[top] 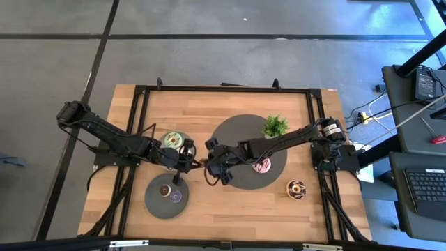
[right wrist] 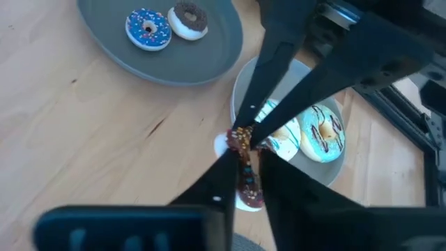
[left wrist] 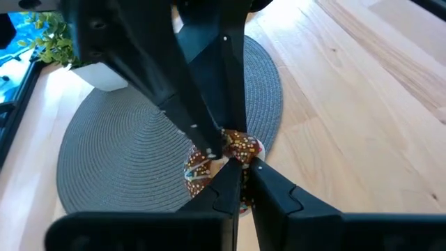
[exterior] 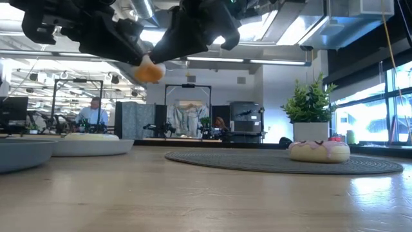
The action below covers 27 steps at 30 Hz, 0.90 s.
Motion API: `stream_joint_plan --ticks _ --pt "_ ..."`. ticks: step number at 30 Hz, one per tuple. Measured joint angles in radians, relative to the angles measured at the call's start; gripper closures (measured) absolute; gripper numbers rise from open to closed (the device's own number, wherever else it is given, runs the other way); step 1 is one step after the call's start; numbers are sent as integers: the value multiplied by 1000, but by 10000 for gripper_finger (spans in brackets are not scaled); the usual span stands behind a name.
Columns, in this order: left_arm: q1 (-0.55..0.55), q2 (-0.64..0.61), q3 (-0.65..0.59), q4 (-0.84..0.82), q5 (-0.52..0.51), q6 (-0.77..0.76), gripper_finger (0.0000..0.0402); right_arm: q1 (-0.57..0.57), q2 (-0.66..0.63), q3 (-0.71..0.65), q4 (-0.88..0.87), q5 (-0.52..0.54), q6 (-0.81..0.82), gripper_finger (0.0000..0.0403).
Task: Pick & Place donuts
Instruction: Put the small brown donut on the dark gray plate
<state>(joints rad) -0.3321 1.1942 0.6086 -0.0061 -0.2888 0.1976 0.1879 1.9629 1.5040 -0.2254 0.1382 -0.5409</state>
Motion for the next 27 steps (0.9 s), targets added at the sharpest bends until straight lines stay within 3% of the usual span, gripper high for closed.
stream_joint_plan --ticks 7,11,14,21,27 --pt "-2 0 0 -32 -6 -75 384 11 -20 0 -44 2 71 253" --pt "-36 -32 7 -101 -41 -96 384 21 -65 0 -185 -31 150 230" --pt "-84 -57 54 -222 -88 -193 384 20 -82 -21 -239 -62 213 222" --pt "-312 -28 189 -440 -189 -473 384 10 -96 -103 -196 -57 278 223" --pt "-544 83 258 -553 -292 -823 384 -11 -96 -152 -142 -51 331 225"
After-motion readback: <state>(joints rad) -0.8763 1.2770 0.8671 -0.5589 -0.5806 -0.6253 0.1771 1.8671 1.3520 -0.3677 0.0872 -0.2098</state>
